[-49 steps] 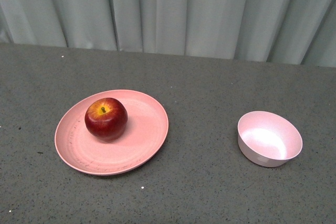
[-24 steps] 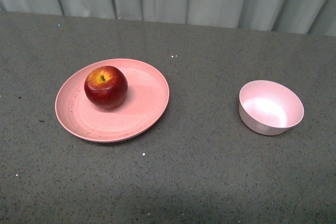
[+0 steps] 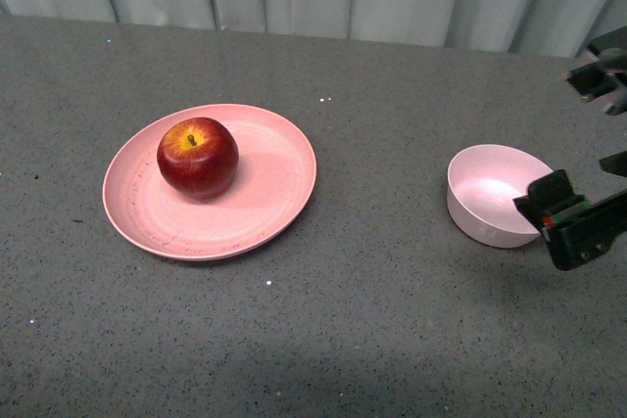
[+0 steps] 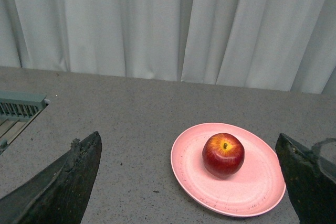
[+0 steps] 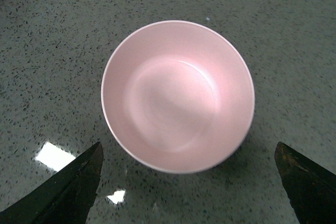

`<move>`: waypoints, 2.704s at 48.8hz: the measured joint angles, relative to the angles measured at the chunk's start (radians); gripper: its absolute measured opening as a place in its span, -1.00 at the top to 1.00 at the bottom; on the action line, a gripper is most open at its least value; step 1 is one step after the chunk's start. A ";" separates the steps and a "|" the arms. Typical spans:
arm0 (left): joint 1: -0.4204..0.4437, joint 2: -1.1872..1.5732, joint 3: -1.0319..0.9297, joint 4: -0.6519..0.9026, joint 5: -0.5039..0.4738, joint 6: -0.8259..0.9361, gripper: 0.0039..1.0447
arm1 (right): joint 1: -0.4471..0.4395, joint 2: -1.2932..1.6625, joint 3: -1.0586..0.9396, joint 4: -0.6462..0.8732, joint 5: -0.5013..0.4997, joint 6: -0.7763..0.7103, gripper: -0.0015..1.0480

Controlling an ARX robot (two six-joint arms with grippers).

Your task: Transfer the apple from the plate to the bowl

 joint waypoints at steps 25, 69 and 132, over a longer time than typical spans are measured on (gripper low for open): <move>0.000 0.000 0.000 0.000 0.000 0.000 -0.88 | 0.108 0.288 0.284 -0.152 0.005 0.016 -0.82; 0.000 0.000 0.000 0.000 0.000 0.000 -0.88 | 0.128 0.329 0.415 -0.330 -0.016 0.134 0.98; 0.000 0.000 0.000 0.000 0.000 0.000 -0.88 | 0.249 0.301 0.512 -0.213 -0.116 0.354 -0.59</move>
